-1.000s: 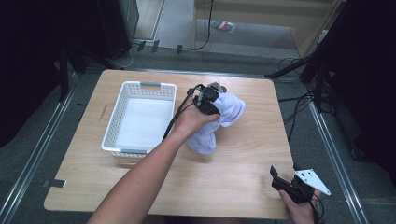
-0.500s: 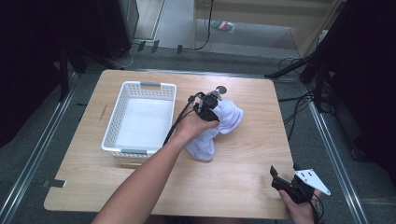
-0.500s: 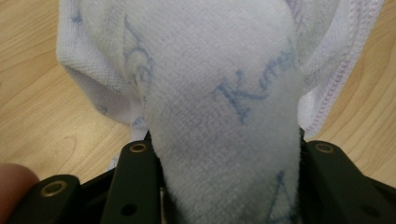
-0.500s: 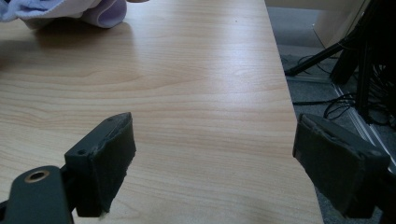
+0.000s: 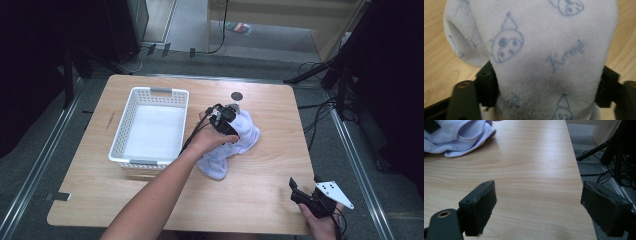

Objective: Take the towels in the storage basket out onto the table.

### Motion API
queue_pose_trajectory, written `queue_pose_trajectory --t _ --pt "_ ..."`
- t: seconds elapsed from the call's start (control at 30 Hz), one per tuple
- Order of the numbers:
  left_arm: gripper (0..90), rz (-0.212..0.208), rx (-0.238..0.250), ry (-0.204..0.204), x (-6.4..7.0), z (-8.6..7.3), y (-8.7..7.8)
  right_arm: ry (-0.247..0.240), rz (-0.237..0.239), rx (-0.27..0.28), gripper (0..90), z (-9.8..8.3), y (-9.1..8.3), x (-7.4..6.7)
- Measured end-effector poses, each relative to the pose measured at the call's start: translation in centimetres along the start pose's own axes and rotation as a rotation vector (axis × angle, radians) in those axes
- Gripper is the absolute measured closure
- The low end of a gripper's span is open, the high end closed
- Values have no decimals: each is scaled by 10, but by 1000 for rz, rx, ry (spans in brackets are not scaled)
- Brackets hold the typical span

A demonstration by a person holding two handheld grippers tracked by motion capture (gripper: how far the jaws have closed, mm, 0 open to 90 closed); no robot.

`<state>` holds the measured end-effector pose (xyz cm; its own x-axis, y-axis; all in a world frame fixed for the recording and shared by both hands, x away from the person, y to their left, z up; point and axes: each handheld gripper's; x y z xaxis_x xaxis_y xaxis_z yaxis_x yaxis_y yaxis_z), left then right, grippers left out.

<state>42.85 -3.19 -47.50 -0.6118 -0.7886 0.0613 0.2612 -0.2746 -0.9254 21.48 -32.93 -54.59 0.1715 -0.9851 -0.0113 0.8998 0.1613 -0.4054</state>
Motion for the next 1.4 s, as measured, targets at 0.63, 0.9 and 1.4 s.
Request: queue_pose_trajectory --t 0.63,0.9,1.4 --pt "0 68 68 14 -11 -8 -43 -1 1 -5 134 0 0 0" --pt "0 92 99 -13 -29 -19 -68 3 -1 -11 134 0 1 0" --pt "0 157 151 -120 -89 -63 -102 0 -8 -20 135 1 2 0"
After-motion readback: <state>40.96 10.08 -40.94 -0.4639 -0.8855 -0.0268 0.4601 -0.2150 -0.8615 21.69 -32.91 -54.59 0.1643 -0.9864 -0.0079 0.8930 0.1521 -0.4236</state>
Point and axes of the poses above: each handheld gripper's, and its own axes: y roughly forward along the jaws, z roughly out of its top, x roughly to its right, and after that the axes turned 1 degree about x, right-handed
